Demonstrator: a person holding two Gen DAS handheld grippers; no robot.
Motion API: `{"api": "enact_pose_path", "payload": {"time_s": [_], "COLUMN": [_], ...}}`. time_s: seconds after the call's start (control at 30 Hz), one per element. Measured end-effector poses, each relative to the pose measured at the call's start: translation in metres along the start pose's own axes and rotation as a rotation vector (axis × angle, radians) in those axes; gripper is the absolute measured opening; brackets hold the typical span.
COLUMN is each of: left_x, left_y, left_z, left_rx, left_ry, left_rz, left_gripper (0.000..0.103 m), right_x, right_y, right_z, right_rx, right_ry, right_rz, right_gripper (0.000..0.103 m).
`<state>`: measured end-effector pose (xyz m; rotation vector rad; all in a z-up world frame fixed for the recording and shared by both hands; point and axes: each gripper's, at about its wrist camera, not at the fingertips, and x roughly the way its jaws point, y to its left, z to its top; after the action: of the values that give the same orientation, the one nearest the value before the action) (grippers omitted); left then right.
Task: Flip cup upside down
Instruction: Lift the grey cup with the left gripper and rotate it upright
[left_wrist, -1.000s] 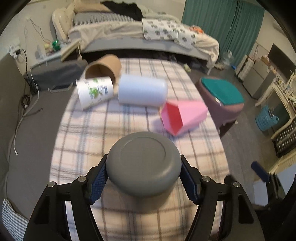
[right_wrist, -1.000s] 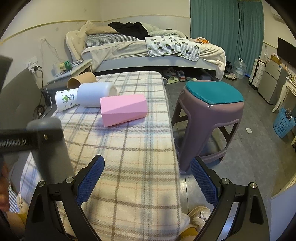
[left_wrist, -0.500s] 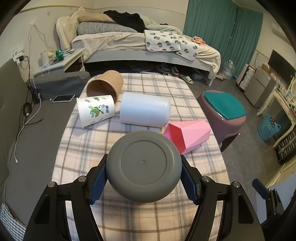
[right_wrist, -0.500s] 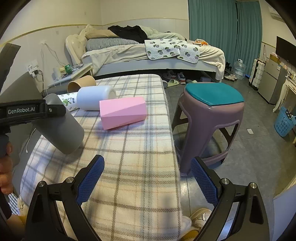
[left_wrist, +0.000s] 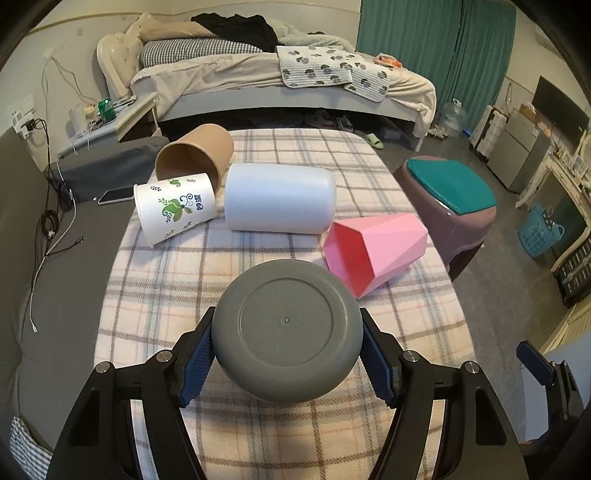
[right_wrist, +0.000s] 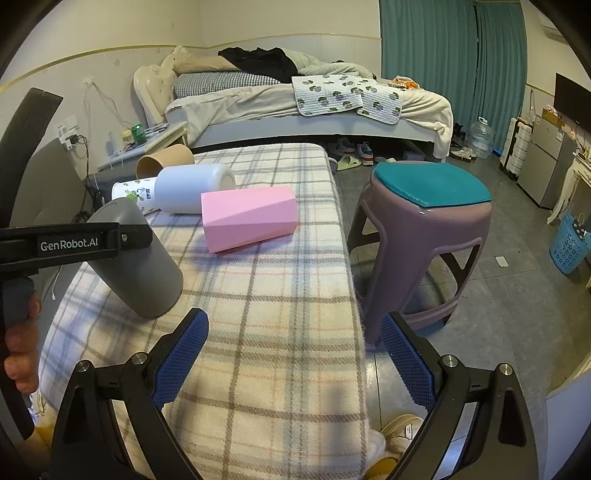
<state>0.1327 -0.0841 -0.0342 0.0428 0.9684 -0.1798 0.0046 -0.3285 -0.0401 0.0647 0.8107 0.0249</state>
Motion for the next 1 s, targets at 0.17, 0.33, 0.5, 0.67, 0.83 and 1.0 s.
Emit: {"api": "enact_pose_path", "payload": {"time_s": [0.17, 0.33, 0.5, 0.67, 0.83, 1.0], "left_x": [0.002, 0.006, 0.006, 0.008, 0.005, -0.003], "left_y": [-0.005, 0.000, 0.003, 0.003, 0.005, 0.004], "left_z": [0.001, 0.004, 0.004, 0.004, 0.003, 0.004], "left_rx": [0.022, -0.009, -0.022, -0.028, -0.054, -0.061], "left_ry": [-0.009, -0.007, -0.024, -0.013, -0.011, -0.043], "left_rz": [0.011, -0.030, -0.042, -0.064, -0.092, -0.102], "left_gripper": [0.073, 0.073, 0.074, 0.075, 0.077, 0.087], "right_x": [0.002, 0.004, 0.006, 0.007, 0.008, 0.006], "right_y": [-0.001, -0.001, -0.003, -0.003, -0.002, -0.002], "right_z": [-0.002, -0.003, -0.005, -0.005, -0.004, -0.004], "right_rx": [0.002, 0.000, 0.004, 0.004, 0.001, 0.001], "right_ry": [0.005, 0.009, 0.015, 0.019, 0.024, 0.016], "right_rz": [0.003, 0.004, 0.005, 0.002, 0.004, 0.000], "right_gripper": [0.095, 0.095, 0.095, 0.095, 0.095, 0.095]}}
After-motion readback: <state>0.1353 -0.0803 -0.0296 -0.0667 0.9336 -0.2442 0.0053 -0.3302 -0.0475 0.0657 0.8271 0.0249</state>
